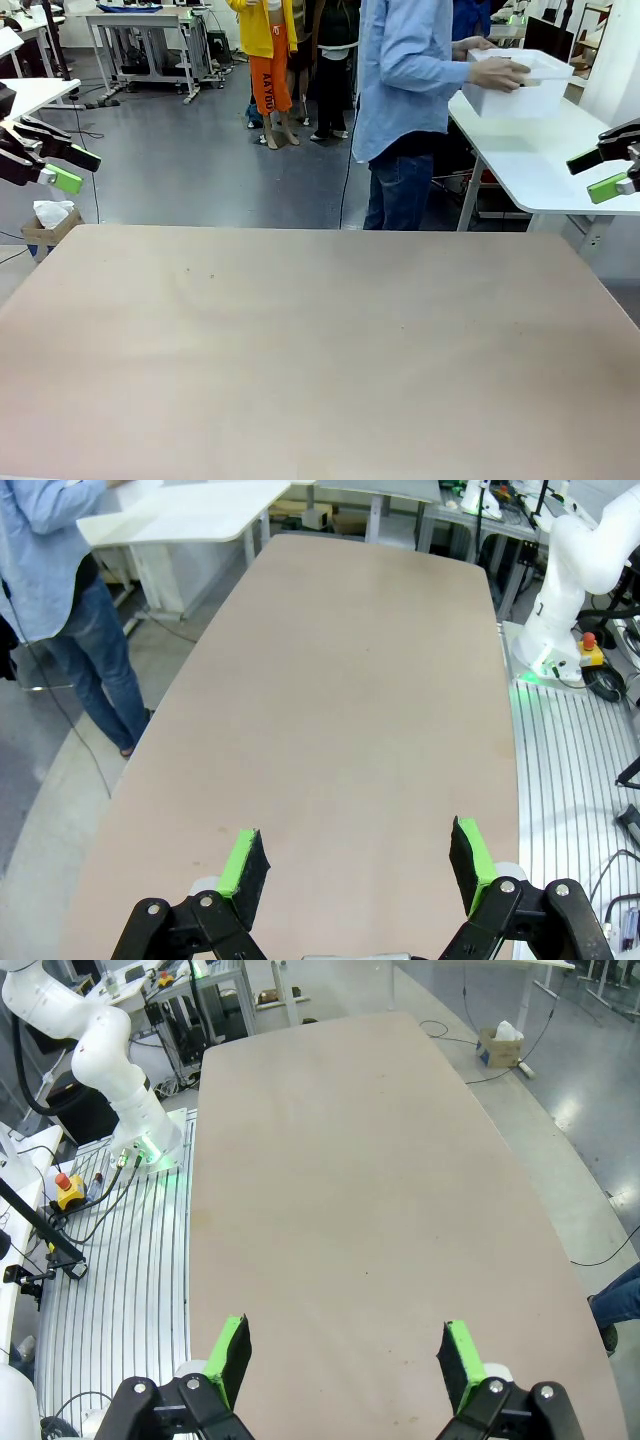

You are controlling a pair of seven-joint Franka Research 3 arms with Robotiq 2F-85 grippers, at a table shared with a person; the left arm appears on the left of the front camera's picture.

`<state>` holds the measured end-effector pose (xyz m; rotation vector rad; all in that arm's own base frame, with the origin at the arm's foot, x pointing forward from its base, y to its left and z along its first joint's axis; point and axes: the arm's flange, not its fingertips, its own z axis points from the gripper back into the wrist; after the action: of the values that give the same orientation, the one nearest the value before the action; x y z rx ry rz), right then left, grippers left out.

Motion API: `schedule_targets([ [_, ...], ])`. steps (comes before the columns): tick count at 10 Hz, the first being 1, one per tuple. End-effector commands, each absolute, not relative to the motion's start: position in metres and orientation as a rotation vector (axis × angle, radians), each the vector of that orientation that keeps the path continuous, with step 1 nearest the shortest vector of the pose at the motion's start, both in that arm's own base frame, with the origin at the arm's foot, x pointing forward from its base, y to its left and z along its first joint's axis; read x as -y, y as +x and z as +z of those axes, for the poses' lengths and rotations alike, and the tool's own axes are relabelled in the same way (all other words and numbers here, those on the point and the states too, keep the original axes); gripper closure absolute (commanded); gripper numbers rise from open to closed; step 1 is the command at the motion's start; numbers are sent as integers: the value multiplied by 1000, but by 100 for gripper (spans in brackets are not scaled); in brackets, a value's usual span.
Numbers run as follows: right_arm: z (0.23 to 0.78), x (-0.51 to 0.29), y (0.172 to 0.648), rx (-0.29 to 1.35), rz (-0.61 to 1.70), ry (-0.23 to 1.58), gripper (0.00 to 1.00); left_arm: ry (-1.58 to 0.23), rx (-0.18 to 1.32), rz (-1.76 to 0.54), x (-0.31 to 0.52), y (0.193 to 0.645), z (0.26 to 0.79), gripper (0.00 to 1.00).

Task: Stack the cups and store them in the basket.
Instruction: Place the stack of Reusable plastic cups into the Pantry Basket.

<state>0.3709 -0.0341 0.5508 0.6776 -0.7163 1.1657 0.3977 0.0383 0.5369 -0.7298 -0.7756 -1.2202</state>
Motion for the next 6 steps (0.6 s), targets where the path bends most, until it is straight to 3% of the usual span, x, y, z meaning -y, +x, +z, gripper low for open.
schedule_targets([
  [1, 553, 35, 372, 721, 1169, 682, 0, -736, 772, -1217, -37, 398, 538, 4],
  [6, 553, 35, 372, 721, 1169, 682, 0, -736, 772, -1217, -37, 398, 538, 4],
])
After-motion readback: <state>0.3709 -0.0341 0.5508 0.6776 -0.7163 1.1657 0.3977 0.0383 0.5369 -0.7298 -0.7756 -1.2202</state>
